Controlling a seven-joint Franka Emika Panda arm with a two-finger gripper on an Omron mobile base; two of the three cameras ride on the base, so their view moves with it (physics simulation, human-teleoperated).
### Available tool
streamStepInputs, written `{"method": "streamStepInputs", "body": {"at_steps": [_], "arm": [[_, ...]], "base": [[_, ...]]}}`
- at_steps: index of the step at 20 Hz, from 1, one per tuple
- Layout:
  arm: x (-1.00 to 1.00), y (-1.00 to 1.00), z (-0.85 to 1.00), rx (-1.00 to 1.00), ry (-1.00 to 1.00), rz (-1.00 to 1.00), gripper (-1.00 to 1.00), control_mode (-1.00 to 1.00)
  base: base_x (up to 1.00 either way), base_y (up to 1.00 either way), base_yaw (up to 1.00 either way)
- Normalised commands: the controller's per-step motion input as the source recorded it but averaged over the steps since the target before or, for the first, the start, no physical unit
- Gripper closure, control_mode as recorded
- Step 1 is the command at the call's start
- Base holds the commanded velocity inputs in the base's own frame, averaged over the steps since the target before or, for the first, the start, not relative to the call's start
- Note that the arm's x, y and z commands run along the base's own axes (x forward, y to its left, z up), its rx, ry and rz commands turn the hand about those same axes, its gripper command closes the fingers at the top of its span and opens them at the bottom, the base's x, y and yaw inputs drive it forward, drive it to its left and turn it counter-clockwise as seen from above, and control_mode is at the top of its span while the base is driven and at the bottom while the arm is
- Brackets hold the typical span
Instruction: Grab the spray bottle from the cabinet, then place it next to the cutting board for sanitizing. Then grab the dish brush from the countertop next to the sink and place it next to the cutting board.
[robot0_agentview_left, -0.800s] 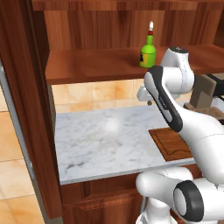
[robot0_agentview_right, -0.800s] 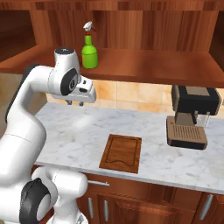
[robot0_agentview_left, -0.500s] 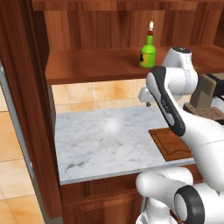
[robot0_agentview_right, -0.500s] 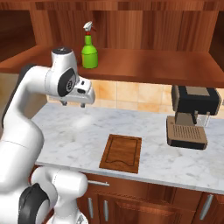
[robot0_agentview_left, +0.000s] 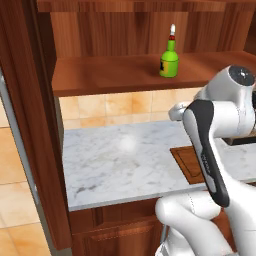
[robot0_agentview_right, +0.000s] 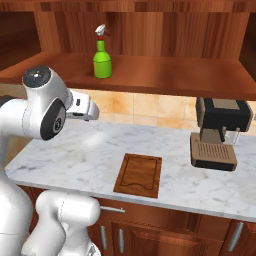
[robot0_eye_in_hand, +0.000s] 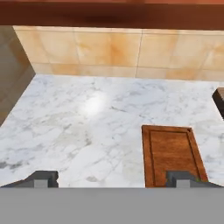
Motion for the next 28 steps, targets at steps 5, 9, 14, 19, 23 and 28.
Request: {"method": "streamStepInputs", "body": {"at_steps": [5,9,14,19,23,28], "arm": [[-0.53,0.00,0.85,-0.03,-0.38,0.00,-1.00,-1.00],[-0.40,0.00,0.76,-0.02,-0.34,-0.02,-1.00,-1.00],[-0.36,0.00,0.63,-0.01,-0.34,-0.04,-1.00,-1.00],[-0.25,0.00,0.52,0.00,-0.34,-0.04,-1.00,-1.00],[-0.06,0.00,0.49,0.00,-0.26,-0.02,-1.00,-1.00],[0.01,0.00,0.39,0.00,-0.06,0.00,-1.00,-1.00]], "base": [[0.00,0.00,0.00],[0.00,0.00,0.00],[0.00,0.00,0.00],[0.00,0.00,0.00],[0.00,0.00,0.00],[0.00,0.00,0.00]]}}
